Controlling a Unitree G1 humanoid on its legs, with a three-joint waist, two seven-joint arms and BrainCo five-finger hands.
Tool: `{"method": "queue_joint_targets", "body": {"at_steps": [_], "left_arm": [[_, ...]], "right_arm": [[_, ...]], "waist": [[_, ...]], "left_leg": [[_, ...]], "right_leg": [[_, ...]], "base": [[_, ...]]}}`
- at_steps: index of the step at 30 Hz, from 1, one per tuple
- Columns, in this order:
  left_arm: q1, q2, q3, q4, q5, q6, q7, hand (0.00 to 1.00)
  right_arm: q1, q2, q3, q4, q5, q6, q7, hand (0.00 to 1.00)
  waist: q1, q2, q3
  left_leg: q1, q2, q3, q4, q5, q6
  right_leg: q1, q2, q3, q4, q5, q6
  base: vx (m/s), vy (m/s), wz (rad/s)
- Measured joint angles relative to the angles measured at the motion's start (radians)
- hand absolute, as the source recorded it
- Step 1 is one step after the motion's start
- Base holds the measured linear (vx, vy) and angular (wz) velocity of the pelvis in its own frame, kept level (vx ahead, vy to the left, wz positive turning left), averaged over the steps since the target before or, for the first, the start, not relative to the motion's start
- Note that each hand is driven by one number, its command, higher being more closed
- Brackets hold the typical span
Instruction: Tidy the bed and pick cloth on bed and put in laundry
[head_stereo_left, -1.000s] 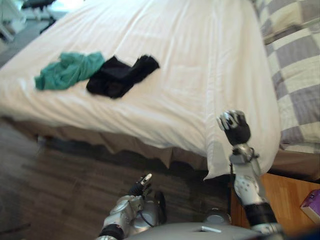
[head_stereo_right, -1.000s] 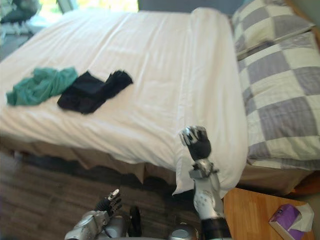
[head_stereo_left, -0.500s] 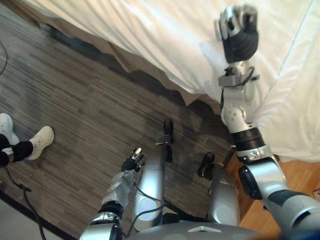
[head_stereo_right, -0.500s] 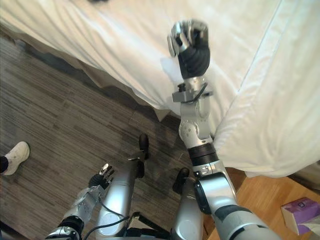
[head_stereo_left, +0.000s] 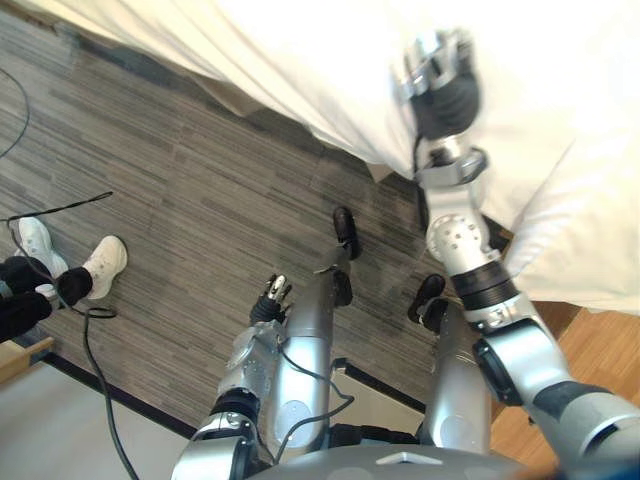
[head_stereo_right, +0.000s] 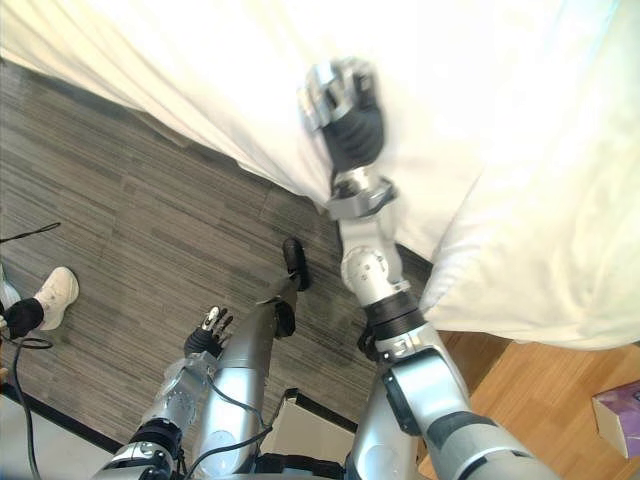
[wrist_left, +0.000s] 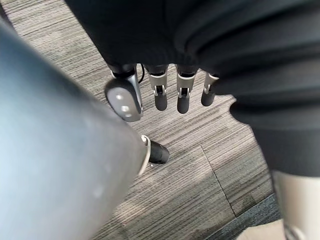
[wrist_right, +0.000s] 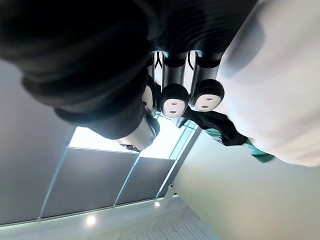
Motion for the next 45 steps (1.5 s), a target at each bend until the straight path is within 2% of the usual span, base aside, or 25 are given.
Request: {"method": "queue_joint_targets", "body": {"at_steps": [3, 4, 6, 8, 10, 13, 15, 16, 19, 20, 21, 23, 24, 26, 29, 31, 32, 34, 35, 37, 39, 40, 41, 43, 45], "left_arm": [[-0.041, -0.02, -0.003, -0.001, -0.009, 0.01, -0.006, 0.0], [-0.052, -0.026, -0.005, -0.002, -0.01, 0.013, -0.009, 0.0], [-0.06, -0.028, -0.012, 0.001, -0.01, 0.017, -0.015, 0.0], [-0.061, -0.03, -0.015, 0.002, -0.01, 0.017, -0.02, 0.0], [-0.061, -0.032, -0.017, 0.002, -0.01, 0.016, -0.021, 0.0], [-0.061, -0.034, -0.018, 0.008, -0.01, 0.016, -0.027, 0.0], [-0.06, -0.034, -0.018, 0.022, -0.009, 0.014, -0.027, 0.0], [-0.059, -0.034, -0.018, 0.025, -0.008, 0.011, -0.027, 0.0], [-0.058, -0.034, -0.019, 0.045, -0.007, -0.006, -0.027, 0.0], [-0.053, -0.033, -0.02, 0.046, 0.0, -0.012, -0.027, 0.0], [-0.047, -0.032, -0.02, 0.046, 0.005, -0.015, -0.027, 0.0], [-0.025, -0.021, -0.031, 0.051, 0.035, -0.026, -0.023, 0.0], [-0.022, -0.018, -0.041, 0.054, 0.046, -0.028, -0.019, 0.0], [-0.016, 0.011, -0.09, 0.084, 0.1, -0.027, -0.017, 0.0], [-0.005, 0.031, -0.143, 0.086, 0.193, 0.004, -0.014, 0.0], [0.011, 0.037, -0.172, 0.085, 0.249, 0.03, -0.005, 0.0], [0.02, 0.041, -0.177, 0.085, 0.249, 0.065, -0.009, 0.0], [0.04, 0.043, -0.177, 0.084, 0.257, 0.097, -0.015, 0.0], [0.06, 0.049, -0.182, 0.081, 0.327, 0.105, -0.018, 0.0], [0.082, 0.059, -0.207, 0.082, 0.412, 0.095, -0.016, 0.0], [0.107, 0.069, -0.22, 0.089, 0.475, 0.063, -0.006, 0.0], [0.12, 0.08, -0.227, 0.096, 0.502, 0.044, 0.005, 0.0], [0.122, 0.087, -0.238, 0.107, 0.513, 0.037, 0.008, 0.0], [0.132, 0.108, -0.287, 0.146, 0.516, 0.036, 0.048, 0.0], [0.133, 0.104, -0.306, 0.164, 0.528, 0.032, 0.077, 0.0]], "right_arm": [[0.0, 0.011, 0.002, 0.053, -0.002, 0.075, 0.043, 1.0], [0.002, 0.011, 0.012, 0.065, -0.015, 0.116, 0.062, 1.0], [0.015, 0.007, 0.059, 0.08, -0.046, 0.172, 0.09, 1.0], [0.06, 0.005, 0.16, 0.08, -0.116, 0.243, 0.128, 1.0], [0.097, 0.006, 0.23, 0.08, -0.166, 0.294, 0.156, 1.0], [0.137, 0.008, 0.278, 0.08, -0.196, 0.334, 0.176, 1.0], [0.153, 0.013, 0.278, 0.08, -0.197, 0.338, 0.18, 1.0], [0.156, 0.012, 0.277, 0.08, -0.197, 0.337, 0.18, 0.0], [0.179, 0.012, 0.278, 0.094, -0.242, 0.314, 0.174, 0.0], [0.187, 0.012, 0.284, 0.128, -0.332, 0.276, 0.136, 0.0], [0.186, 0.012, 0.291, 0.147, -0.368, 0.261, 0.115, 0.0], [0.199, 0.012, 0.321, 0.217, -0.494, 0.204, 0.01, 0.0], [0.206, 0.013, 0.322, 0.241, -0.516, 0.192, -0.019, 0.0], [0.233, 0.013, 0.313, 0.375, -0.568, 0.164, -0.145, 0.0], [0.263, 0.005, 0.254, 0.564, -0.6, 0.161, -0.232, 0.0], [0.303, 0.001, 0.178, 0.645, -0.598, 0.163, -0.25, 0.0], [0.342, 0.003, 0.119, 0.678, -0.595, 0.172, -0.257, 0.0], [0.407, 0.004, 0.037, 0.719, -0.596, 0.189, -0.262, 0.0], [0.477, 0.004, -0.039, 0.745, -0.609, 0.197, -0.268, 0.0], [0.573, 0.003, -0.117, 0.752, -0.669, 0.198, -0.278, 0.0], [0.662, 0.003, -0.192, 0.761, -0.768, 0.199, -0.297, 0.0], [0.703, 0.004, -0.238, 0.766, -0.847, 0.208, -0.332, 0.0], [0.711, 0.004, -0.253, 0.77, -0.882, 0.215, -0.349, 0.0], [0.763, 0.005, -0.343, 0.787, -0.941, 0.249, -0.389, 0.0], [0.784, 0.005, -0.38, 0.788, -0.941, 0.264, -0.389, 0.0]], "waist": [[-0.001, 0.001, 0.0], [-0.003, 0.001, -0.001], [-0.006, 0.002, -0.001], [-0.007, 0.002, -0.002], [-0.007, 0.002, -0.002], [-0.004, 0.001, -0.002], [-0.004, -0.004, -0.013], [-0.003, -0.005, -0.014], [-0.004, -0.005, -0.014], [-0.003, -0.01, -0.017], [-0.002, -0.016, -0.021], [-0.002, -0.033, -0.046], [-0.003, -0.038, -0.049], [-0.003, -0.061, -0.073], [-0.005, -0.085, -0.087], [-0.012, -0.091, -0.09], [-0.021, -0.095, -0.09], [-0.035, -0.101, -0.093], [-0.042, -0.105, -0.095], [-0.058, -0.114, -0.101], [-0.084, -0.135, -0.118], [-0.095, -0.154, -0.13], [-0.1, -0.162, -0.135], [-0.114, -0.197, -0.175], [-0.118, -0.198, -0.191]], "left_leg": [[0.015, -0.004, 0.009, -0.032, 0.023, -0.014], [0.019, -0.004, 0.01, -0.039, 0.028, -0.017], [0.024, -0.005, 0.012, -0.055, 0.041, -0.017], [0.026, -0.005, 0.007, -0.076, 0.057, -0.013], [0.03, -0.01, -0.006, -0.092, 0.072, -0.013], [0.046, -0.017, -0.026, -0.108, 0.085, -0.004], [0.052, -0.021, -0.038, -0.122, 0.087, -0.008], [0.055, -0.02, -0.037, -0.123, 0.088, -0.008], [0.086, -0.018, -0.029, -0.139, 0.089, -0.006], [0.107, -0.016, -0.026, -0.138, 0.089, -0.006], [0.114, -0.015, -0.024, -0.139, 0.089, -0.006], [0.142, -0.011, -0.033, -0.139, 0.089, -0.006], [0.157, -0.011, -0.034, -0.139, 0.089, -0.007], [0.212, -0.012, -0.04, -0.139, 0.084, -0.001], [0.296, -0.018, -0.04, -0.161, 0.08, 0.002], [0.353, -0.022, -0.038, -0.188, 0.081, 0.001], [0.4, -0.028, -0.035, -0.215, 0.083, -0.001], [0.467, -0.033, -0.024, -0.252, 0.087, -0.004], [0.533, -0.036, -0.007, -0.291, 0.089, -0.006], [0.604, -0.047, 0.01, -0.346, 0.099, -0.007], [0.652, -0.064, 0.017, -0.377, 0.103, -0.005], [0.677, -0.068, 0.025, -0.378, 0.095, -0.006], [0.691, -0.068, 0.03, -0.378, 0.09, -0.003], [0.762, -0.069, 0.04, -0.383, 0.055, -0.009], [0.79, -0.068, 0.038, -0.384, 0.043, -0.012]], "right_leg": [[-0.006, -0.004, -0.001, 0.01, 0.0, 0.0], [-0.006, -0.004, -0.002, 0.011, -0.001, -0.001], [-0.006, -0.003, -0.006, 0.01, -0.004, -0.007], [-0.003, -0.002, -0.025, 0.004, -0.004, -0.007], [0.004, -0.002, -0.035, 0.005, -0.005, -0.009], [0.032, -0.002, -0.058, 0.005, -0.01, -0.019], [0.045, 0.0, -0.076, 0.003, -0.016, -0.028], [0.054, 0.002, -0.08, -0.001, -0.021, -0.031], [0.091, 0.005, -0.092, -0.012, -0.025, -0.03], [0.117, 0.007, -0.098, -0.016, -0.026, -0.03], [0.125, 0.007, -0.1, -0.017, -0.026, -0.03], [0.167, 0.022, -0.103, -0.043, -0.027, -0.033], [0.183, 0.023, -0.103, -0.049, -0.027, -0.033], [0.253, 0.033, -0.105, -0.08, -0.023, -0.027], [0.336, 0.043, -0.102, -0.122, -0.018, -0.022], [0.392, 0.051, -0.1, -0.156, -0.01, -0.019], [0.436, 0.055, -0.1, -0.185, -0.004, -0.012], [0.496, 0.062, -0.1, -0.227, 0.007, -0.001], [0.554, 0.071, -0.092, -0.276, 0.025, 0.003], [0.612, 0.077, -0.082, -0.325, 0.042, 0.021], [0.654, 0.078, -0.072, -0.359, 0.054, 0.04], [0.68, 0.079, -0.064, -0.382, 0.061, 0.045], [0.698, 0.082, -0.061, -0.397, 0.068, 0.042], [0.787, 0.101, -0.016, -0.459, 0.083, 0.039], [0.822, 0.11, 0.001, -0.478, 0.094, 0.02]], "base": [[-0.02, -0.065, -0.01], [-0.03, -0.05, -0.03], [-0.04, -0.045, -0.02], [-0.04, -0.037, 0.05], [-0.03, -0.041, 0.15], [-0.04, -0.035, 0.23], [-0.06, -0.024, 0.17], [-0.05, -0.022, 0.1], [-0.04, -0.026, 0.08], [-0.02, -0.025, 0.05], [-0.01, -0.037, 0.02], [0.02, -0.039, -0.03], [0.05, -0.044, -0.05], [0.06, -0.044, -0.08], [0.06, -0.026, -0.11], [0.07, -0.027, -0.15], [0.07, -0.024, -0.18], [0.08, -0.025, -0.29], [0.1, -0.023, -0.42], [0.1, -0.002, -0.38], [0.13, 0.013, -0.27], [0.12, -0.001, -0.23], [0.16, -0.018, -0.3], [0.16, -0.039, -0.28], [0.13, -0.032, -0.07]]}}
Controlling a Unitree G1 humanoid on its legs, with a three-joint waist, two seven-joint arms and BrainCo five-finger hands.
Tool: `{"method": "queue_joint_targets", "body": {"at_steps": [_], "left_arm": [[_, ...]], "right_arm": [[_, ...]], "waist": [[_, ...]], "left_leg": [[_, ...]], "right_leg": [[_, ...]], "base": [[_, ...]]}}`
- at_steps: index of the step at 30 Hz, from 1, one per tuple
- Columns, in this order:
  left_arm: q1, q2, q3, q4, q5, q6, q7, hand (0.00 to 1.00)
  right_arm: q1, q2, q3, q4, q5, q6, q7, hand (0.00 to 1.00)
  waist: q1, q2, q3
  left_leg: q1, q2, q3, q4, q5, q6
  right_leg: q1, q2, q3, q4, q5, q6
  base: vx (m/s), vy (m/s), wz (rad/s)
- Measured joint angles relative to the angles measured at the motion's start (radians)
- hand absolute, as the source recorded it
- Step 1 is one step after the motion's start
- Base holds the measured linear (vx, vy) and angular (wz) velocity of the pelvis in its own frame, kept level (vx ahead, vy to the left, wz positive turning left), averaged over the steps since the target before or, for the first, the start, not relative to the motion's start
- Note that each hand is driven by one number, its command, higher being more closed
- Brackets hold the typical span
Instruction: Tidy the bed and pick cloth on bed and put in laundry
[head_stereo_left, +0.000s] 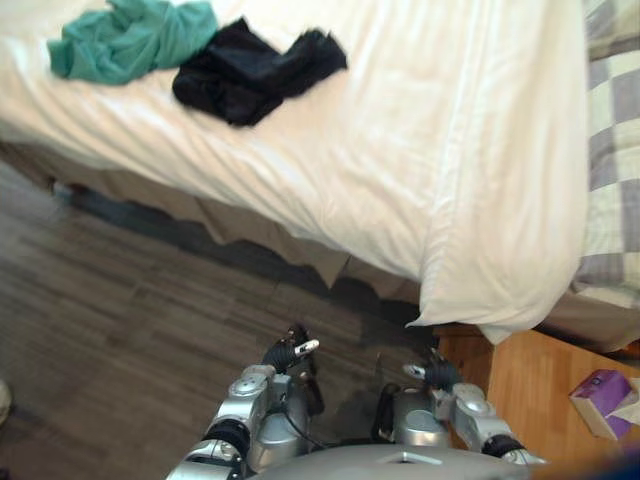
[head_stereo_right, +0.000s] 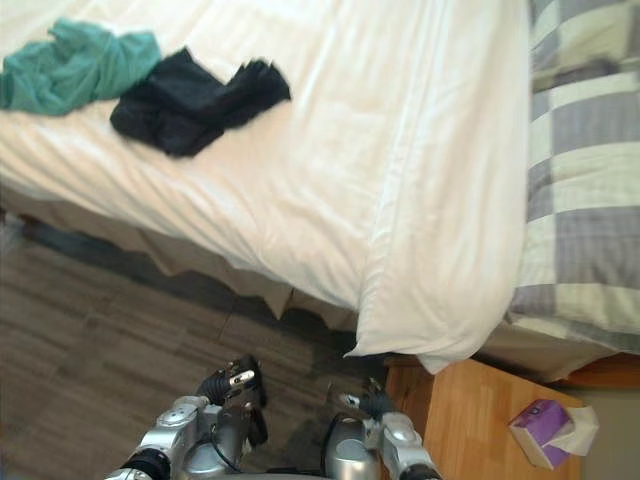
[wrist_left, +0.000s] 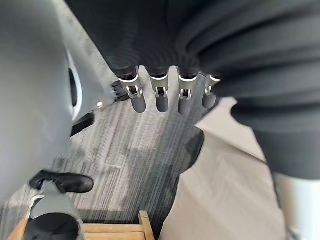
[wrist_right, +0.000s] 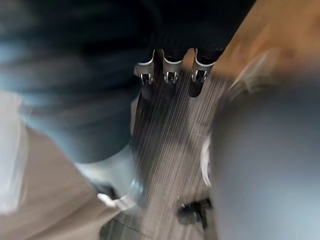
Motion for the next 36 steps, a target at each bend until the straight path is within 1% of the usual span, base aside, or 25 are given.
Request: {"method": "queue_joint_targets", "body": {"at_steps": [3, 5, 6, 8, 10, 11, 12, 13, 15, 17, 18, 20, 21, 22, 23, 24, 25, 26, 27, 28, 29, 30, 32, 34, 36], "left_arm": [[0.028, -0.035, -0.017, 0.016, 0.007, -0.06, 0.114, 0.0], [0.034, -0.044, 0.006, 0.013, -0.037, -0.084, 0.182, 0.0], [0.038, -0.064, 0.033, 0.011, -0.06, -0.101, 0.214, 0.0], [0.05, -0.073, 0.065, 0.013, -0.085, -0.125, 0.256, 0.0], [0.066, -0.063, 0.072, 0.011, -0.117, -0.152, 0.267, 0.0], [0.078, -0.057, 0.093, 0.002, -0.125, -0.171, 0.263, 0.0], [0.079, -0.059, 0.107, -0.008, -0.126, -0.179, 0.26, 0.0], [0.097, -0.055, 0.139, -0.013, -0.125, -0.197, 0.251, 0.0], [0.131, -0.049, 0.171, -0.029, -0.123, -0.221, 0.252, 0.0], [0.157, -0.047, 0.191, -0.066, -0.12, -0.254, 0.256, 0.0], [0.168, -0.046, 0.193, -0.082, -0.103, -0.278, 0.262, 0.0], [0.181, -0.051, 0.186, -0.082, -0.099, -0.321, 0.289, 0.0], [0.184, -0.03, 0.187, -0.08, -0.094, -0.329, 0.322, 0.0], [0.184, -0.022, 0.194, -0.075, -0.083, -0.325, 0.34, 0.0], [0.174, -0.016, 0.206, -0.068, -0.054, -0.32, 0.383, 0.0], [0.156, -0.011, 0.201, -0.061, -0.046, -0.317, 0.421, 0.0], [0.153, -0.012, 0.201, -0.061, -0.056, -0.309, 0.431, 0.0], [0.151, -0.03, 0.235, -0.06, -0.06, -0.266, 0.465, 0.0], [0.15, -0.035, 0.256, -0.062, -0.053, -0.248, 0.478, 0.0], [0.156, -0.03, 0.269, -0.065, -0.014, -0.211, 0.506, 0.0], [0.157, -0.026, 0.268, -0.064, 0.019, -0.184, 0.518, 0.0], [0.154, -0.027, 0.265, -0.063, 0.04, -0.17, 0.521, 0.0], [0.147, -0.058, 0.262, -0.059, 0.098, -0.134, 0.535, 0.0], [0.136, -0.074, 0.244, -0.048, 0.114, -0.112, 0.533, 0.0], [0.132, -0.082, 0.227, -0.03, 0.114, -0.102, 0.534, 0.0]], "right_arm": [[0.083, -0.002, -0.096, 0.03, 0.002, 0.059, 0.001, 0.0], [0.099, -0.004, -0.138, 0.036, -0.004, 0.061, 0.02, 0.0], [0.103, -0.028, -0.146, 0.037, -0.017, 0.059, 0.035, 0.0], [0.117, -0.043, -0.168, 0.036, -0.044, 0.046, 0.036, 0.0], [0.127, -0.035, -0.201, 0.034, -0.041, 0.025, 0.033, 0.0], [0.136, -0.019, -0.23, 0.031, -0.038, 0.006, 0.035, 0.0], [0.142, -0.008, -0.252, 0.029, -0.038, -0.003, 0.036, 0.0], [0.151, 0.005, -0.285, 0.019, -0.039, -0.016, 0.037, 0.0], [0.163, 0.007, -0.304, 0.006, -0.041, -0.034, 0.038, 0.0], [0.166, 0.007, -0.347, 0.005, -0.056, -0.053, 0.035, 0.0], [0.18, 0.002, -0.389, 0.014, -0.057, -0.059, 0.03, 0.0], [0.19, -0.026, -0.442, 0.022, -0.058, -0.061, 0.029, 0.0], [0.188, -0.014, -0.501, 0.034, -0.06, -0.06, 0.021, 0.0], [0.186, -0.012, -0.515, 0.04, -0.069, -0.062, 0.022, 0.0], [0.188, 0.012, -0.536, 0.045, -0.103, -0.061, 0.022, 0.0], [0.193, 0.04, -0.569, 0.053, -0.108, -0.063, 0.01, 0.0], [0.195, 0.044, -0.565, 0.061, -0.108, -0.066, 0.01, 0.0], [0.191, 0.048, -0.522, 0.084, -0.119, -0.077, 0.016, 0.0], [0.191, 0.048, -0.497, 0.096, -0.125, -0.084, 0.019, 0.0], [0.181, 0.05, -0.442, 0.11, -0.158, -0.113, 0.021, 0.0], [0.183, 0.043, -0.405, 0.108, -0.187, -0.145, 0.025, 0.0], [0.183, 0.041, -0.386, 0.099, -0.206, -0.162, 0.026, 0.0], [0.204, 0.029, -0.301, 0.047, -0.253, -0.229, 0.025, 0.0], [0.204, 0.008, -0.242, 0.029, -0.251, -0.26, 0.025, 0.0], [0.2, 0.001, -0.209, 0.029, -0.236, -0.261, 0.033, 0.0]], "waist": [[-0.004, 0.027, -0.036], [-0.015, 0.052, -0.032], [-0.026, 0.097, -0.029], [-0.035, 0.139, -0.032], [-0.036, 0.141, -0.036], [-0.035, 0.121, -0.039], [-0.04, 0.103, -0.036], [-0.031, 0.106, -0.039], [-0.041, 0.103, -0.041], [-0.052, 0.097, -0.038], [-0.056, 0.098, -0.039], [-0.067, 0.112, -0.047], [-0.071, 0.09, -0.048], [-0.073, 0.079, -0.054], [-0.079, 0.091, -0.063], [-0.076, 0.099, -0.068], [-0.068, 0.111, -0.068], [-0.053, 0.113, -0.072], [-0.046, 0.114, -0.073], [-0.046, 0.119, -0.076], [-0.053, 0.118, -0.078], [-0.058, 0.116, -0.079], [-0.087, 0.119, -0.083], [-0.093, 0.125, -0.085], [-0.086, 0.126, -0.088]], "left_leg": [[0.056, -0.002, 0.011, 0.033, -0.054, 0.0], [-0.033, 0.048, 0.012, 0.287, -0.182, -0.012], [-0.103, 0.109, 0.002, 0.473, -0.258, -0.004], [-0.165, 0.169, -0.016, 0.639, -0.308, -0.013], [-0.166, 0.161, -0.027, 0.633, -0.308, -0.014], [-0.165, 0.126, -0.042, 0.598, -0.3, -0.026], [-0.171, 0.129, -0.044, 0.641, -0.328, -0.007], [-0.178, 0.17, -0.07, 0.719, -0.369, -0.018], [-0.179, 0.254, -0.142, 0.721, -0.382, -0.06], [-0.209, 0.349, -0.229, 0.642, -0.364, -0.092], [-0.219, 0.398, -0.265, 0.576, -0.356, -0.106], [-0.211, 0.442, -0.274, 0.566, -0.363, -0.103], [-0.235, 0.4, -0.25, 0.694, -0.295, -0.284], [-0.256, 0.388, -0.239, 0.763, -0.333, -0.283], [-0.298, 0.38, -0.235, 0.863, -0.412, -0.282], [-0.302, 0.373, -0.205, 0.923, -0.475, -0.257], [-0.29, 0.373, -0.174, 0.934, -0.499, -0.234], [-0.233, 0.385, -0.096, 0.916, -0.522, -0.187], [-0.206, 0.384, -0.065, 0.892, -0.524, -0.177], [-0.16, 0.372, -0.017, 0.829, -0.514, -0.157], [-0.134, 0.345, 0.014, 0.765, -0.494, -0.141], [-0.119, 0.318, 0.032, 0.714, -0.473, -0.13], [-0.056, 0.194, 0.062, 0.471, -0.363, -0.075], [-0.006, 0.132, 0.066, 0.336, -0.302, -0.059], [0.029, 0.091, 0.077, 0.287, -0.286, -0.059]], "right_leg": [[0.073, 0.003, 0.029, -0.032, 0.023, -0.039], [0.088, 0.001, 0.06, -0.035, 0.026, -0.043], [0.093, 0.019, 0.077, -0.043, 0.023, -0.033], [0.096, 0.029, 0.095, -0.037, 0.004, 0.009], [0.077, 0.006, 0.094, -0.001, -0.01, 0.028], [0.059, -0.034, 0.093, 0.018, -0.023, 0.042], [0.046, -0.053, 0.091, 0.027, -0.027, 0.048], [0.034, -0.074, 0.106, 0.05, -0.027, 0.048], [-0.009, -0.114, 0.158, 0.088, -0.032, 0.047], [-0.056, -0.161, 0.209, 0.117, -0.065, 0.086], [-0.076, -0.195, 0.231, 0.139, -0.092, 0.133], [-0.076, -0.246, 0.262, 0.135, -0.108, 0.137], [-0.04, -0.324, 0.305, 0.058, -0.045, 0.117], [-0.04, -0.345, 0.335, 0.038, 0.026, 0.096], [-0.062, -0.358, 0.351, 0.027, 0.196, 0.064], [-0.08, -0.377, 0.288, -0.012, 0.378, -0.04], [-0.075, -0.387, 0.238, -0.056, 0.478, -0.11], [-0.126, -0.358, 0.172, 0.059, 0.402, -0.095], [-0.15, -0.322, 0.155, 0.123, 0.323, -0.039], [-0.18, -0.222, 0.125, 0.206, 0.199, 0.041], [-0.199, -0.141, 0.112, 0.239, 0.121, 0.083], [-0.208, -0.085, 0.108, 0.243, 0.089, 0.081], [-0.226, 0.076, 0.083, 0.168, 0.016, 0.045], [-0.243, 0.159, 0.086, 0.09, 0.01, 0.004], [-0.262, 0.169, 0.079, 0.066, 0.038, -0.11]], "base": [[0.11, 0.003, -0.09], [0.09, 0.025, -0.27], [0.06, 0.057, -0.47], [0.03, 0.079, -0.42], [-0.04, 0.072, -0.07], [-0.07, 0.098, -0.01], [-0.06, 0.146, -0.16], [-0.03, 0.172, -0.37], [-0.04, 0.246, -0.36], [-0.05, 0.364, -0.02], [-0.04, 0.414, 0.16], [0.05, 0.714, -0.1], [0.15, 0.906, -0.48], [0.16, 1.054, -0.41], [0.1, 0.955, -0.3], [0.1, 0.963, -0.31], [0.19, 0.984, -0.8], [0.18, 0.727, -0.82], [0.19, 0.769, -1.01], [0.1, 0.548, -0.72], [0.07, 0.426, -0.54], [0.08, 0.407, -0.11], [0.09, 0.316, 0.28], [0.13, 0.219, 0.38], [0.1, 0.093, 0.13]]}}
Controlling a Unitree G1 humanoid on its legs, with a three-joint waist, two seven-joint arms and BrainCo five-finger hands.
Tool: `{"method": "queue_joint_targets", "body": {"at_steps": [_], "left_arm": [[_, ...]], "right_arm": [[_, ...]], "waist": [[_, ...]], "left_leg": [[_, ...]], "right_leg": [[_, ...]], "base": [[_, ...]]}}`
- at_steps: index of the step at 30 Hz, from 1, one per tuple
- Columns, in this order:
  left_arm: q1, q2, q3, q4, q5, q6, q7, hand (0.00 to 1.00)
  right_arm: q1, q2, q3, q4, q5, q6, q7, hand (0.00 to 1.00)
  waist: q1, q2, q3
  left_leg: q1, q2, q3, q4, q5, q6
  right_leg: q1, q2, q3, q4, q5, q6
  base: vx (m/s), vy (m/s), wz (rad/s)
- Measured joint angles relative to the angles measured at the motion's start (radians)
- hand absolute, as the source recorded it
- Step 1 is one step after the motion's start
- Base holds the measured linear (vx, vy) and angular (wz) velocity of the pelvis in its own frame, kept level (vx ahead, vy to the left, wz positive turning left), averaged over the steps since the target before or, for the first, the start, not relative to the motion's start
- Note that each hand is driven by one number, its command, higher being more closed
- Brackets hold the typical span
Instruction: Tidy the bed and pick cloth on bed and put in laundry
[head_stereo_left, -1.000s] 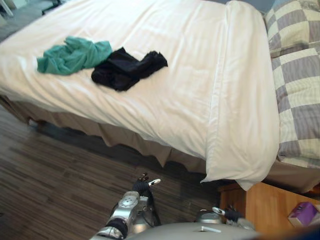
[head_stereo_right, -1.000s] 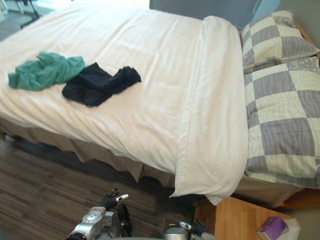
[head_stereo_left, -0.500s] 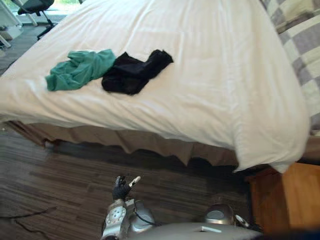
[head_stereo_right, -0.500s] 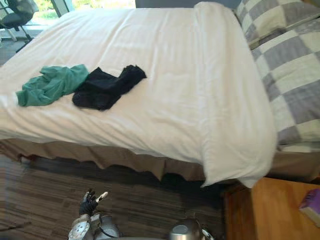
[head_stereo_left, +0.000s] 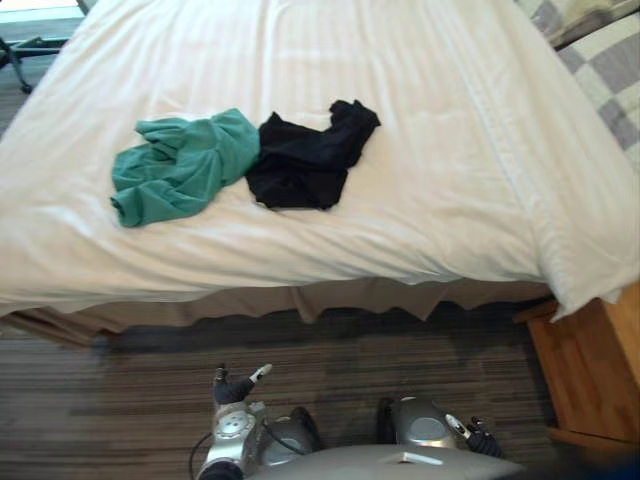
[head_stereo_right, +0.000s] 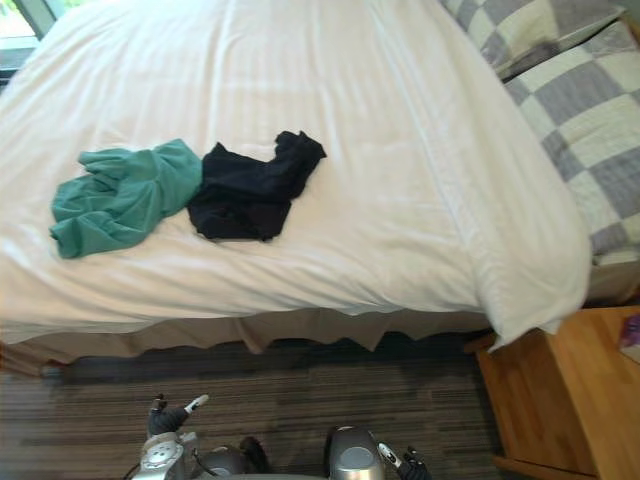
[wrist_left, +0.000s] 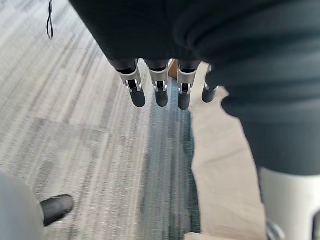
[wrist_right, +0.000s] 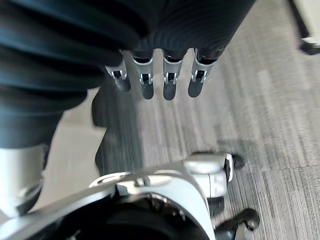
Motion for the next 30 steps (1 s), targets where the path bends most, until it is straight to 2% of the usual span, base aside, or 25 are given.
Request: {"method": "queue_joint_targets", "body": {"at_steps": [1, 3, 4, 5, 6, 7, 8, 9, 11, 13, 14, 16, 17, 18, 19, 20, 21, 23, 24, 25, 26, 27, 28, 29, 30], "left_arm": [[0.001, -0.007, -0.021, 0.008, 0.0, 0.0, 0.003, 0.0], [0.012, -0.02, -0.024, 0.005, -0.015, -0.002, 0.005, 0.0], [0.014, -0.029, -0.019, -0.002, -0.058, -0.01, -0.001, 0.0], [0.022, -0.042, 0.016, -0.02, -0.088, -0.035, -0.029, 0.0], [0.026, -0.046, 0.031, -0.024, -0.088, -0.05, -0.044, 0.0], [0.042, -0.049, 0.041, -0.033, -0.085, -0.079, -0.063, 0.0], [0.052, -0.047, 0.041, -0.037, -0.076, -0.092, -0.074, 0.0], [0.07, -0.046, 0.04, -0.04, -0.04, -0.117, -0.085, 0.0], [0.082, -0.045, 0.039, -0.039, -0.029, -0.14, -0.087, 0.0], [0.084, -0.042, 0.041, -0.022, -0.054, -0.153, -0.103, 0.0], [0.083, -0.04, 0.041, -0.016, -0.063, -0.155, -0.117, 0.0], [0.088, -0.041, 0.041, -0.012, -0.062, -0.157, -0.132, 0.0], [0.1, -0.044, 0.041, -0.002, -0.061, -0.159, -0.152, 0.0], [0.098, -0.044, 0.045, -0.004, -0.066, -0.16, -0.158, 0.0], [0.091, -0.036, 0.059, -0.005, -0.062, -0.161, -0.16, 0.0], [0.091, -0.014, 0.063, -0.005, -0.062, -0.162, -0.168, 0.0], [0.09, -0.008, 0.066, -0.005, -0.06, -0.162, -0.171, 0.0], [0.085, 0.011, 0.06, 0.007, -0.054, -0.132, -0.18, 0.0], [0.077, 0.01, 0.059, 0.018, -0.048, -0.123, -0.18, 0.0], [0.07, 0.002, 0.053, 0.026, -0.035, -0.108, -0.18, 0.0], [0.071, -0.001, 0.038, 0.024, -0.016, -0.095, -0.177, 0.0], [0.071, 0.005, 0.032, 0.024, -0.011, -0.087, -0.176, 0.0], [0.072, 0.012, 0.015, 0.025, -0.012, -0.071, -0.177, 0.0], [0.076, 0.014, 0.01, 0.025, -0.012, -0.06, -0.182, 0.0], [0.079, 0.014, 0.009, 0.025, -0.012, -0.056, -0.186, 0.0]], "right_arm": [[-0.011, -0.014, 0.016, 0.0, 0.003, 0.001, 0.005, 0.0], [-0.034, -0.026, 0.038, -0.005, 0.003, 0.009, 0.024, 0.0], [-0.043, -0.023, 0.045, -0.018, 0.006, 0.033, 0.03, 0.0], [-0.041, -0.027, 0.069, -0.035, 0.009, 0.066, 0.027, 0.0], [-0.037, -0.035, 0.083, -0.043, 0.009, 0.086, 0.025, 0.0], [-0.028, -0.048, 0.102, -0.052, 0.006, 0.119, 0.018, 0.0], [-0.028, -0.053, 0.106, -0.052, 0.002, 0.134, 0.016, 0.0], [-0.033, -0.057, 0.104, -0.051, 0.001, 0.158, 0.014, 0.0], [-0.046, -0.057, 0.098, -0.047, 0.001, 0.179, 0.015, 0.0], [-0.056, -0.056, 0.082, -0.036, 0.001, 0.183, 0.019, 0.0], [-0.059, -0.058, 0.074, -0.028, 0.002, 0.181, 0.019, 0.0], [-0.06, -0.067, 0.074, -0.021, 0.002, 0.178, 0.019, 0.0], [-0.062, -0.077, 0.072, -0.009, 0.004, 0.177, 0.019, 0.0], [-0.065, -0.081, 0.065, -0.003, 0.011, 0.177, 0.019, 0.0], [-0.078, -0.062, 0.057, 0.024, 0.019, 0.178, 0.021, 0.0], [-0.084, -0.054, 0.054, 0.032, 0.029, 0.178, 0.018, 0.0], [-0.085, -0.053, 0.054, 0.032, 0.034, 0.178, 0.019, 0.0], [-0.085, -0.023, 0.023, 0.031, 0.043, 0.164, 0.011, 0.0], [-0.083, -0.021, 0.014, 0.031, 0.043, 0.156, 0.009, 0.0], [-0.078, -0.016, 0.005, 0.027, 0.061, 0.138, 0.007, 0.0], [-0.072, -0.011, 0.001, 0.027, 0.073, 0.118, 0.006, 0.0], [-0.069, -0.005, 0.0, 0.027, 0.08, 0.111, 0.005, 0.0], [-0.064, -0.004, 0.003, 0.022, 0.081, 0.099, 0.002, 0.0], [-0.06, -0.004, 0.014, 0.008, 0.089, 0.1, 0.001, 0.0], [-0.059, -0.004, 0.02, 0.003, 0.102, 0.1, 0.002, 0.0]], "waist": [[0.007, 0.012, -0.015], [0.012, 0.018, -0.023], [0.013, 0.014, -0.022], [0.021, 0.011, -0.019], [0.029, 0.016, -0.018], [0.042, 0.022, -0.022], [0.047, 0.029, -0.024], [0.056, 0.033, -0.033], [0.057, 0.031, -0.035], [0.052, 0.025, -0.037], [0.05, 0.025, -0.037], [0.051, 0.03, -0.039], [0.052, 0.043, -0.046], [0.051, 0.045, -0.049], [0.056, 0.006, -0.052], [0.064, -0.006, -0.055], [0.065, -0.008, -0.056], [0.056, -0.019, -0.069], [0.057, -0.019, -0.068], [0.059, -0.016, -0.068], [0.054, -0.012, -0.066], [0.051, -0.015, -0.067], [0.048, -0.014, -0.067], [0.037, -0.01, -0.067], [0.033, -0.01, -0.067]], "left_leg": [[0.005, -0.005, 0.004, -0.006, -0.001, -0.002], [0.003, -0.006, 0.01, 0.02, -0.004, -0.006], [-0.028, 0.008, 0.01, 0.128, -0.016, -0.01], [-0.085, 0.053, 0.006, 0.338, -0.028, -0.01], [-0.118, 0.088, 0.002, 0.455, -0.023, -0.01], [-0.185, 0.156, -0.006, 0.65, -0.021, -0.011], [-0.201, 0.18, -0.009, 0.701, -0.038, -0.009], [-0.213, 0.202, -0.01, 0.687, -0.056, 0.001], [-0.194, 0.19, -0.007, 0.47, -0.057, 0.006], [-0.159, 0.165, -0.018, 0.145, 0.003, 0.007], [-0.154, 0.171, -0.021, 0.067, 0.038, 0.011], [-0.132, 0.176, -0.026, -0.003, 0.087, 0.026], [-0.121, 0.188, -0.022, -0.013, 0.166, -0.016], [-0.122, 0.18, -0.02, 0.015, 0.197, -0.042], [-0.13, 0.143, -0.014, 0.087, 0.135, -0.066], [-0.156, 0.132, -0.029, 0.175, 0.055, -0.071], [-0.161, 0.13, -0.037, 0.19, 0.041, -0.072], [-0.157, 0.105, -0.052, 0.203, -0.011, -0.066], [-0.142, 0.098, -0.051, 0.188, -0.015, -0.063], [-0.1, 0.077, -0.052, 0.142, -0.016, -0.06], [-0.056, 0.06, -0.063, 0.084, -0.007, -0.044], [-0.03, 0.05, -0.074, 0.053, -0.003, -0.035], [0.013, 0.044, -0.087, 0.006, 0.004, -0.031], [0.043, 0.044, -0.102, -0.026, 0.019, -0.023], [0.055, 0.044, -0.102, -0.036, 0.03, -0.032]], "right_leg": [[0.011, -0.003, 0.001, -0.002, 0.001, 0.0], [0.02, -0.012, -0.008, -0.001, 0.0, 0.0], [0.044, -0.027, -0.018, -0.006, -0.013, 0.001], [0.087, -0.038, -0.02, -0.013, -0.042, -0.008], [0.109, -0.038, -0.022, -0.013, -0.048, -0.008], [0.147, -0.036, -0.024, -0.012, -0.061, -0.017], [0.162, -0.037, -0.025, -0.012, -0.065, -0.016], [0.186, -0.053, -0.021, -0.01, -0.07, -0.008], [0.193, -0.095, -0.008, -0.003, -0.078, 0.017], [0.192, -0.166, 0.009, 0.023, -0.097, 0.072], [0.195, -0.207, 0.01, 0.038, -0.108, 0.106], [0.202, -0.252, 0.016, 0.055, -0.121, 0.157], [0.215, -0.275, 0.022, 0.064, -0.136, 0.204], [0.228, -0.294, 0.033, 0.061, -0.139, 0.221], [0.251, -0.336, 0.061, 0.029, -0.12, 0.227], [0.261, -0.345, 0.079, -0.013, -0.055, 0.205], [0.262, -0.345, 0.082, -0.02, -0.042, 0.205], [0.265, -0.355, 0.092, -0.03, 0.085, 0.193], [0.251, -0.358, 0.094, -0.002, 0.117, 0.168], [0.207, -0.367, 0.093, 0.092, 0.176, 0.077], [0.166, -0.353, 0.104, 0.186, 0.129, 0.084], [0.154, -0.326, 0.104, 0.215, 0.089, 0.109], [0.126, -0.26, 0.096, 0.24, 0.027, 0.123], [0.093, -0.19, 0.064, 0.24, -0.014, 0.112], [0.081, -0.171, 0.043, 0.229, -0.025, 0.098]], "base": [[0.13, 0.036, -0.08], [0.14, 0.021, 0.04], [0.08, 0.017, 0.19], [0.08, 0.033, 0.15], [0.11, 0.084, -0.06], [0.1, 0.108, -0.18], [0.13, 0.158, -0.3], [0.14, 0.18, -0.32], [0.14, 0.192, -0.2], [0.24, 0.354, 0.03], [0.23, 0.358, 0.09], [0.24, 0.459, 0.09], [0.2, 0.402, 0.03], [0.27, 0.473, -0.06], [0.25, 0.43, -0.24], [0.29, 0.524, -0.28], [0.19, 0.418, -0.29], [0.2, 0.38, -0.04], [0.21, 0.324, 0.05], [0.2, 0.295, 0.04], [0.2, 0.238, 0.13], [0.25, 0.148, 0.31], [0.21, 0.055, 0.51], [0.25, 0.052, 0.54], [0.19, 0.017, 0.49]]}}
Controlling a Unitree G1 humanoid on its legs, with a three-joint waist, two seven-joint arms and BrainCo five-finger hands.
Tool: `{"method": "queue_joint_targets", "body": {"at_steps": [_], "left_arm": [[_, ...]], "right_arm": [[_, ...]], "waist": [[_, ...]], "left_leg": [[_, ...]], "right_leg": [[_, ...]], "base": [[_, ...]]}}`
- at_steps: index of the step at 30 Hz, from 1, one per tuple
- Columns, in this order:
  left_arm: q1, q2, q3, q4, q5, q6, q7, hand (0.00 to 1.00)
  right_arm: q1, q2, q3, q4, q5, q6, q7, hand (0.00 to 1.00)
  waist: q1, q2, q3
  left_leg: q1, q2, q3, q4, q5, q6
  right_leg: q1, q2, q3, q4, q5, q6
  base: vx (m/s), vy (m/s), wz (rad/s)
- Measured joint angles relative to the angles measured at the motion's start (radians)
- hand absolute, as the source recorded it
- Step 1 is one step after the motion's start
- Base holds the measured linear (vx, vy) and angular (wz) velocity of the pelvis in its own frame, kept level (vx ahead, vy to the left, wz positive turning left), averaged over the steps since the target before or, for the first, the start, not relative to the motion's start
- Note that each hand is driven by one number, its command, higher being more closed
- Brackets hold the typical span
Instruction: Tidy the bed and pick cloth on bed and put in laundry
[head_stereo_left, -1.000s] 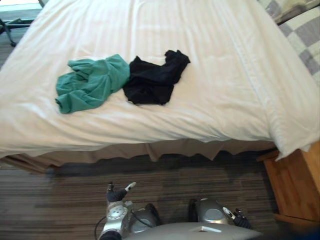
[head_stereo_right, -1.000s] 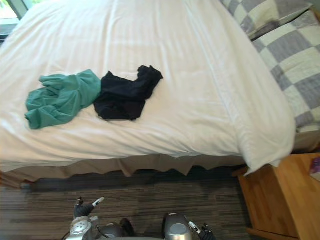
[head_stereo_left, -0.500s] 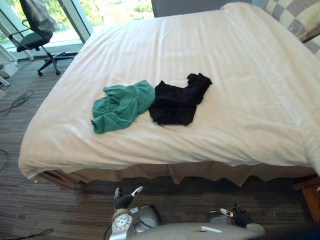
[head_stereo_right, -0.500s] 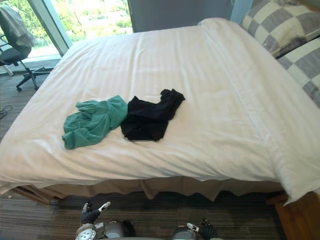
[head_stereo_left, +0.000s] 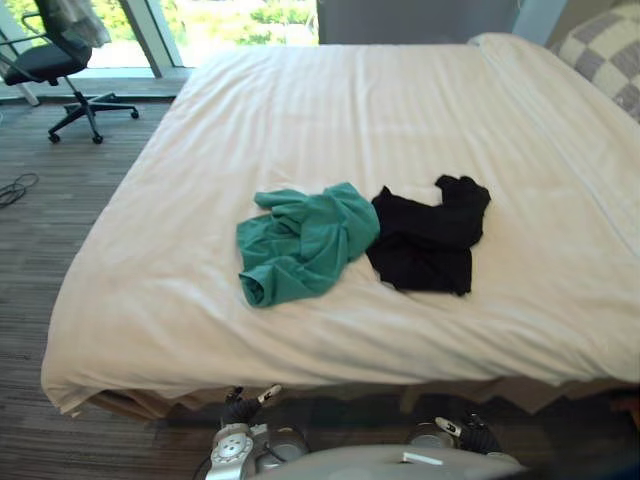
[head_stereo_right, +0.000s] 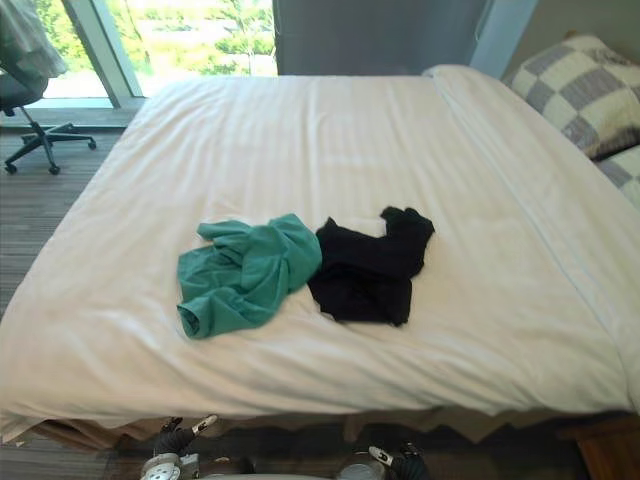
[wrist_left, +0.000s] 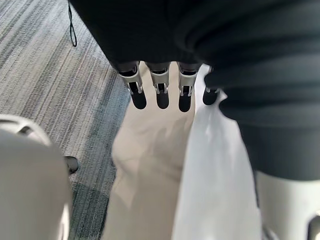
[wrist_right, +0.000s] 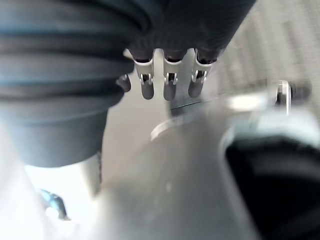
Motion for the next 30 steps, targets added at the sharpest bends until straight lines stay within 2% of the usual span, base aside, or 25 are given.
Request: {"method": "queue_joint_targets", "body": {"at_steps": [2, 3, 4, 5, 6, 7, 8, 9, 10, 13, 14, 16, 17, 22, 25, 27, 28, 30], "left_arm": [[0.002, -0.006, -0.002, -0.006, -0.01, 0.015, -0.013, 0.0], [0.004, -0.014, -0.005, -0.003, -0.013, 0.024, -0.017, 0.0], [0.004, -0.016, -0.006, -0.003, -0.017, 0.028, -0.019, 0.0], [0.009, -0.013, -0.011, 0.0, -0.033, 0.036, -0.026, 0.0], [0.01, -0.012, -0.011, 0.0, -0.037, 0.036, -0.03, 0.0], [0.007, -0.012, -0.009, 0.0, -0.041, 0.038, -0.031, 0.0], [-0.006, -0.02, -0.008, -0.002, -0.042, 0.037, -0.031, 0.0], [-0.008, -0.014, -0.005, 0.003, -0.04, 0.036, -0.032, 0.0], [0.006, 0.022, 0.012, 0.016, -0.038, 0.032, -0.04, 0.0], [0.029, 0.013, 0.007, 0.015, -0.029, 0.025, -0.056, 0.0], [0.032, 0.009, 0.007, 0.009, -0.029, 0.015, -0.065, 0.0], [0.032, 0.008, 0.007, -0.001, -0.029, 0.005, -0.083, 0.0], [0.032, 0.008, 0.008, -0.002, -0.028, -0.008, -0.09, 0.0], [0.044, 0.007, 0.011, -0.005, -0.026, -0.017, -0.127, 0.0], [0.047, 0.001, 0.011, -0.01, -0.026, -0.014, -0.14, 0.0], [0.036, -0.013, 0.01, -0.011, -0.026, -0.01, -0.144, 0.0], [0.027, -0.025, 0.008, -0.011, -0.03, -0.007, -0.15, 0.0], [0.014, -0.024, 0.008, -0.009, -0.032, 0.0, -0.17, 0.0]], "right_arm": [[0.007, -0.01, 0.019, 0.006, 0.026, 0.007, 0.007, 0.0], [0.001, -0.024, 0.022, 0.008, 0.037, 0.017, 0.019, 0.0], [0.001, -0.029, 0.021, 0.006, 0.038, 0.022, 0.026, 0.0], [0.005, -0.034, 0.022, 0.01, 0.038, 0.029, 0.031, 0.0], [0.006, -0.034, 0.022, 0.011, 0.037, 0.031, 0.032, 0.0], [0.014, -0.035, 0.018, 0.009, 0.037, 0.035, 0.034, 0.0], [0.006, -0.045, 0.024, 0.007, 0.03, 0.04, 0.038, 0.0], [-0.001, -0.064, 0.049, 0.005, 0.017, 0.046, 0.043, 0.0], [-0.001, -0.044, 0.072, -0.003, 0.005, 0.045, 0.052, 0.0], [0.016, -0.06, 0.061, -0.002, -0.006, 0.051, 0.066, 0.0], [0.021, -0.065, 0.061, 0.007, -0.005, 0.074, 0.079, 0.0], [0.013, -0.07, 0.069, 0.01, 0.0, 0.098, 0.091, 0.0], [0.004, -0.08, 0.086, 0.021, 0.01, 0.118, 0.109, 0.0], [-0.025, -0.09, 0.085, 0.029, 0.017, 0.17, 0.13, 0.0], [-0.032, -0.095, 0.074, 0.026, 0.017, 0.185, 0.137, 0.0], [-0.032, -0.097, 0.054, 0.026, 0.016, 0.191, 0.135, 0.0], [-0.03, -0.099, 0.041, 0.024, 0.017, 0.19, 0.131, 0.0], [-0.034, -0.09, 0.011, 0.023, 0.017, 0.192, 0.113, 0.0]], "waist": [[0.011, -0.005, -0.021], [0.014, 0.018, -0.028], [0.015, 0.028, -0.025], [0.012, 0.04, -0.028], [0.012, 0.04, -0.028], [0.007, 0.045, -0.024], [0.023, 0.063, -0.017], [0.03, 0.07, -0.013], [0.033, 0.034, 0.006], [0.026, 0.049, 0.0], [0.034, 0.057, -0.008], [0.038, 0.06, -0.01], [0.059, 0.06, -0.011], [0.063, 0.063, -0.013], [0.058, 0.066, -0.02], [0.054, 0.079, -0.028], [0.044, 0.094, -0.038], [0.028, 0.082, -0.041]], "left_leg": [[0.019, -0.023, -0.011, -0.019, 0.019, -0.003], [0.01, -0.017, -0.011, -0.027, 0.032, -0.006], [0.012, -0.01, -0.011, -0.032, 0.036, -0.007], [0.02, -0.002, -0.014, -0.045, 0.043, -0.015], [0.024, 0.0, -0.018, -0.048, 0.051, -0.01], [0.032, 0.018, -0.023, -0.05, 0.076, -0.007], [0.025, 0.034, -0.016, -0.047, 0.08, -0.008], [0.024, 0.056, -0.013, -0.047, 0.082, -0.012], [0.022, 0.045, -0.008, -0.025, 0.085, -0.029], [0.05, 0.053, -0.007, -0.059, 0.121, -0.036], [0.05, 0.049, -0.008, -0.076, 0.14, -0.044], [0.042, 0.051, -0.007, -0.076, 0.147, -0.047], [0.034, 0.057, 0.001, -0.072, 0.149, -0.045], [0.047, 0.036, 0.009, -0.074, 0.149, -0.044], [0.05, 0.003, 0.006, -0.073, 0.142, -0.034], [0.05, -0.006, 0.001, -0.095, 0.124, -0.032], [0.051, -0.006, -0.003, -0.134, 0.098, -0.031], [0.066, -0.019, -0.006, -0.193, 0.097, -0.023]], "right_leg": [[0.005, 0.019, -0.065, -0.079, -0.001, -0.032], [0.019, 0.033, -0.063, -0.119, 0.01, -0.05], [0.032, 0.038, -0.064, -0.139, 0.016, -0.054], [0.05, 0.048, -0.068, -0.16, 0.021, -0.05], [0.05, 0.047, -0.07, -0.146, 0.024, -0.047], [0.016, 0.049, -0.068, -0.068, 0.034, -0.038], [-0.016, 0.061, -0.056, -0.066, 0.017, -0.029], [0.019, 0.099, -0.06, -0.219, -0.026, 0.0], [0.111, 0.108, -0.079, -0.471, 0.144, -0.044], [0.151, 0.121, -0.105, -0.488, 0.159, -0.031], [0.166, 0.125, -0.117, -0.511, 0.16, -0.032], [0.166, 0.132, -0.118, -0.529, 0.17, -0.047], [0.156, 0.139, -0.105, -0.539, 0.179, -0.053], [0.092, 0.121, -0.032, -0.481, 0.152, -0.076], [0.047, 0.101, 0.03, -0.45, 0.161, -0.061], [0.021, 0.099, 0.055, -0.447, 0.172, -0.044], [0.001, 0.104, 0.052, -0.441, 0.182, -0.032], [-0.02, 0.093, 0.05, -0.419, 0.187, -0.025]], "base": [[0.29, 0.006, 0.19], [0.25, -0.005, 0.03], [0.25, -0.07, 0.11], [0.15, -0.066, 0.12], [0.21, -0.111, 0.21], [0.11, -0.089, -0.02], [0.09, -0.159, -0.24], [0.05, -0.209, -0.42], [0.04, -0.178, -0.17], [0.02, -0.094, 0.23], [-0.04, -0.068, 0.29], [-0.07, -0.05, 0.15], [-0.08, -0.031, -0.1], [-0.13, 0.012, -0.35], [-0.12, 0.081, -0.5], [-0.13, 0.13, -0.28], [-0.13, 0.142, 0.04], [-0.11, 0.143, 0.08]]}}
